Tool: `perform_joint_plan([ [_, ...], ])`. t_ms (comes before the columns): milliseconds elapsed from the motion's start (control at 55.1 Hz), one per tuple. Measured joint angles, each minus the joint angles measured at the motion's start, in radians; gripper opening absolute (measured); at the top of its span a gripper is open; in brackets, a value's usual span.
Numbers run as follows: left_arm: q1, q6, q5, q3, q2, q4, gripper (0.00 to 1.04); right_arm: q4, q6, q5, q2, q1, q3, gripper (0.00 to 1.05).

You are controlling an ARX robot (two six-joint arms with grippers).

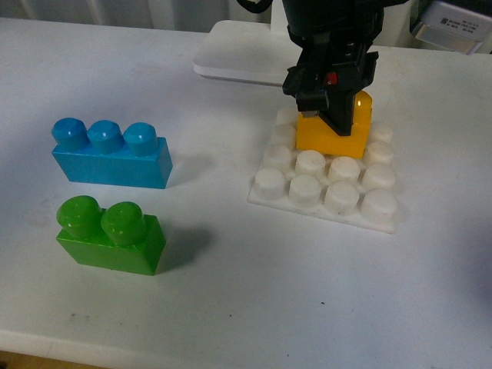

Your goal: Insert yellow block into base center

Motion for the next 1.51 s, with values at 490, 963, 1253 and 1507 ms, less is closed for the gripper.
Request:
perform_joint_plan([
  [490,-0.021,0.0,-0.028,-0.086,-0.01,0.079,0.29,0.0,0.0,0.0,0.0,0.0,0.0,0.96],
  [963,0.02,-0.023,-0.03,-0.169,-0.135,0.178,0.94,0.0,0.0,0.0,0.0,0.0,0.0,0.96],
  [1253,0.108,-0.029,0.005,-0.517,-0.546,0.457,0.98,0.0,0.0,0.0,0.0,0.0,0.0,0.96],
  [1507,0.25,-0.393,-0.163,-1.119,-1.047,1.165,0.98,0.0,0.0,0.0,0.0,0.0,0.0,0.96],
])
